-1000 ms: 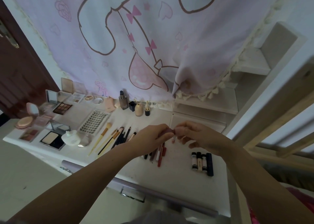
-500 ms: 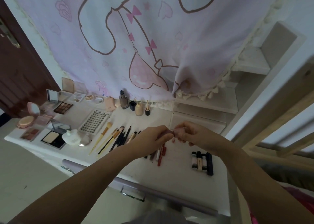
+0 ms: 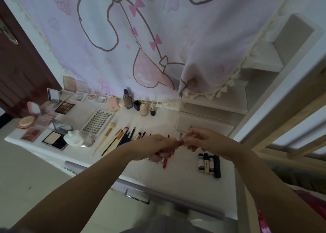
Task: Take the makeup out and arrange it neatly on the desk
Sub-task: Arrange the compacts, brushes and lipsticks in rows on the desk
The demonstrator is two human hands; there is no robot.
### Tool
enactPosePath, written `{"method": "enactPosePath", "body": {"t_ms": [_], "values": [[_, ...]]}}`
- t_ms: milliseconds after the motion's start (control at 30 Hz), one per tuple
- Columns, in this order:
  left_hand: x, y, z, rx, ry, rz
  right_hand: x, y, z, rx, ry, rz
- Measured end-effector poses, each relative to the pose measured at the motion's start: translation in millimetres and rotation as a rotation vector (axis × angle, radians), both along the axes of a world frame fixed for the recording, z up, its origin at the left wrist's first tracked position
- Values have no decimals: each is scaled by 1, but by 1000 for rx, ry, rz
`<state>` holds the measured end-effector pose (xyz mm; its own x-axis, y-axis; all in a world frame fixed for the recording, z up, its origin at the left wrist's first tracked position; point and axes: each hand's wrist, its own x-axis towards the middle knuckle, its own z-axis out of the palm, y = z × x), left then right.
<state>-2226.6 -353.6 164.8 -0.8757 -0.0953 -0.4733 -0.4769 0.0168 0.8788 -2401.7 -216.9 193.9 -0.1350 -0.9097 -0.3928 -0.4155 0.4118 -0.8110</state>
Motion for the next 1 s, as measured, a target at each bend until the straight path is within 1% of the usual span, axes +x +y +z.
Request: {"method": "enactPosePath", "body": {"t_ms": [33,100,233,300,333,433,567,633,767,833,900,1000], "values": [[4,-4,-3,111,-13,5,-4,3,-1,2,2,-20],[16,-15,-12,228,-21,87,-17,11,-4,2,-17,-126],[22,-19,-27,359,-15,332,-34,19,-22,48,-191,-418],[10,-8,-35,375,-19,384,-30,19,-36,66,-308,-515],[3,-2,-41,340,-14,389,-26,19,-43,74,-363,-529],[-15,13,-61,127,-12,410,-14,23,-63,90,-527,-583],[-30,18,-79,-106,-46,571,-8,27,-90,116,-850,-799],[-37,18,-88,-165,-64,604,-7,25,-101,117,-984,-871],[-52,19,-104,-383,-99,598,-6,21,-115,57,-1177,-905],[-59,19,-111,-431,-87,603,-6,17,-120,44,-1205,-881],[-65,20,-119,-524,-92,579,-7,10,-123,39,-1186,-859],[-72,17,-134,-696,-46,529,-8,-2,-122,64,-1026,-861]]}}
